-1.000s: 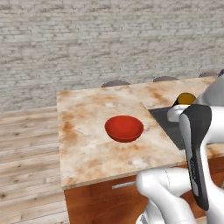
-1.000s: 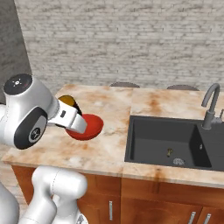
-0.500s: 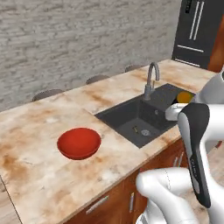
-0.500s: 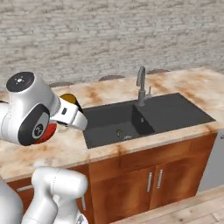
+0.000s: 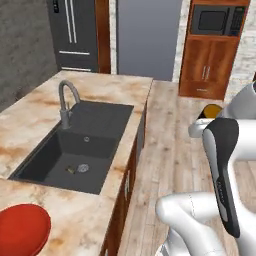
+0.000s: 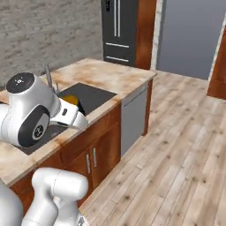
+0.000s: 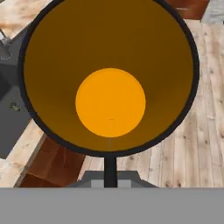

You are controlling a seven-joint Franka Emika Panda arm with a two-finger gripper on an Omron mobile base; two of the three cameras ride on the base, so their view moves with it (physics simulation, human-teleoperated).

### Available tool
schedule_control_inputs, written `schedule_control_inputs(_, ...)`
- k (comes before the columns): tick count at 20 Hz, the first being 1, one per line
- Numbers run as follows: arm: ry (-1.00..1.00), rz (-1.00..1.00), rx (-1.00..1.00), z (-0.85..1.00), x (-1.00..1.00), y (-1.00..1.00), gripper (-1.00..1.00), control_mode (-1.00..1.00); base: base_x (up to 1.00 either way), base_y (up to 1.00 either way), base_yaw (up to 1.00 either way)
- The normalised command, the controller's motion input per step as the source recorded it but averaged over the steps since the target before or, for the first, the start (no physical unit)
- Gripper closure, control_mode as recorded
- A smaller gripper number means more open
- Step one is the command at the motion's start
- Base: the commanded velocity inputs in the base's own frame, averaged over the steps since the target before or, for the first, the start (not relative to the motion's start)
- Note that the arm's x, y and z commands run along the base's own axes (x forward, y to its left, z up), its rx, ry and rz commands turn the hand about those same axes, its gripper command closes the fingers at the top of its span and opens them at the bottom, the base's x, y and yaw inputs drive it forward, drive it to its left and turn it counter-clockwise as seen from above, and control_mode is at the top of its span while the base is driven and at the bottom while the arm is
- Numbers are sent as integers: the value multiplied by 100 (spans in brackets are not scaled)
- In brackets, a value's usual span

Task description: Clear the mugs and bowl far away from the sink.

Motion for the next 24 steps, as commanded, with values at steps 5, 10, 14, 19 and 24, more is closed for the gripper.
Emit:
schedule_control_inputs(5,0,0,0,0,0,0,100,100,0,0,-99)
schedule_control_inputs(10,0,0,0,0,0,0,100,100,16,-1,-89)
schedule_control_inputs(14,0,0,0,0,0,0,100,100,100,73,-57)
schedule_control_inputs(19,0,0,0,0,0,0,100,100,100,90,-43)
schedule_control_inputs(24,0,0,0,0,0,0,100,100,100,72,-35)
